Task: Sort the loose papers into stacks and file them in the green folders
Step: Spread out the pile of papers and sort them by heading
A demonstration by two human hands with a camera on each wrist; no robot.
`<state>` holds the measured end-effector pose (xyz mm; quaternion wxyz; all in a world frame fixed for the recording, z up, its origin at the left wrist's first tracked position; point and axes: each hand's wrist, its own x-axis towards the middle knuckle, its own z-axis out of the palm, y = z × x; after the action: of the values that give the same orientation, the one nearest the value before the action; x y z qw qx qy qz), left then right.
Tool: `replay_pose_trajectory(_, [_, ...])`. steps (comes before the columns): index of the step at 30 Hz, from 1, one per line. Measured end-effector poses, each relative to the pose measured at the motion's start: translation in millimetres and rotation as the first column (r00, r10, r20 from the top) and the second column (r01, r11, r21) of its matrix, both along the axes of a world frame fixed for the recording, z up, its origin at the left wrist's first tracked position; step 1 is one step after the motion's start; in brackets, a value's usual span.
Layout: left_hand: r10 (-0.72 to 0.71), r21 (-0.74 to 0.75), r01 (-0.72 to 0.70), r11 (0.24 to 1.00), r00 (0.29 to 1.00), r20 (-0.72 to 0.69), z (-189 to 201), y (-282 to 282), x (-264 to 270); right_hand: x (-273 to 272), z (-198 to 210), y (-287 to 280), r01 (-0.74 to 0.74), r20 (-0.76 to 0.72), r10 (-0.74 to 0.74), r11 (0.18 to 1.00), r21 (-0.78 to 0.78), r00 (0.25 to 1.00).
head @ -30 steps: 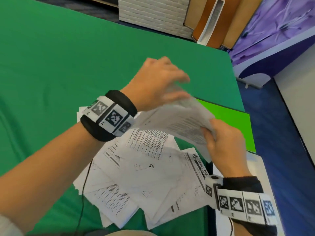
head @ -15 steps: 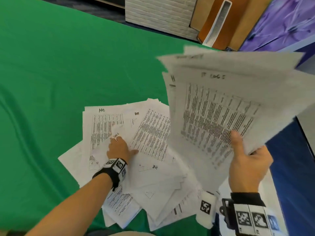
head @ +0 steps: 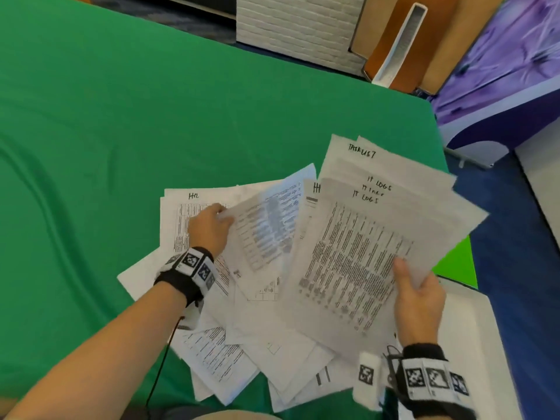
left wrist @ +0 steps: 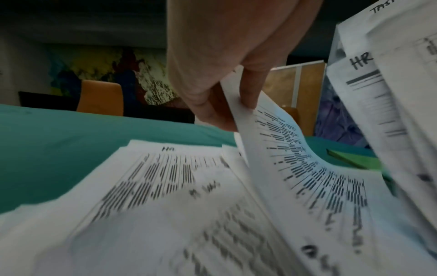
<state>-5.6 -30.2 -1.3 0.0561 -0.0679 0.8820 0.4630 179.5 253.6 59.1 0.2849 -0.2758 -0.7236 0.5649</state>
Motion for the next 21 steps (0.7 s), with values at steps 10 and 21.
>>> replay_pose_trajectory(10, [-0.369,-0.014,0.398,0.917,0.835,-0.407,115,19,-32,-16,69,19,-0.637,0.438,0.466,0.498,0.589,0.769])
replay_pose_trajectory(21, [-0.716,0.122,0.813,0.569,0.563,-0.413,194,31,6,-44,62,-24,-0.490,0.317,0.418,0.418,0.765,0.851])
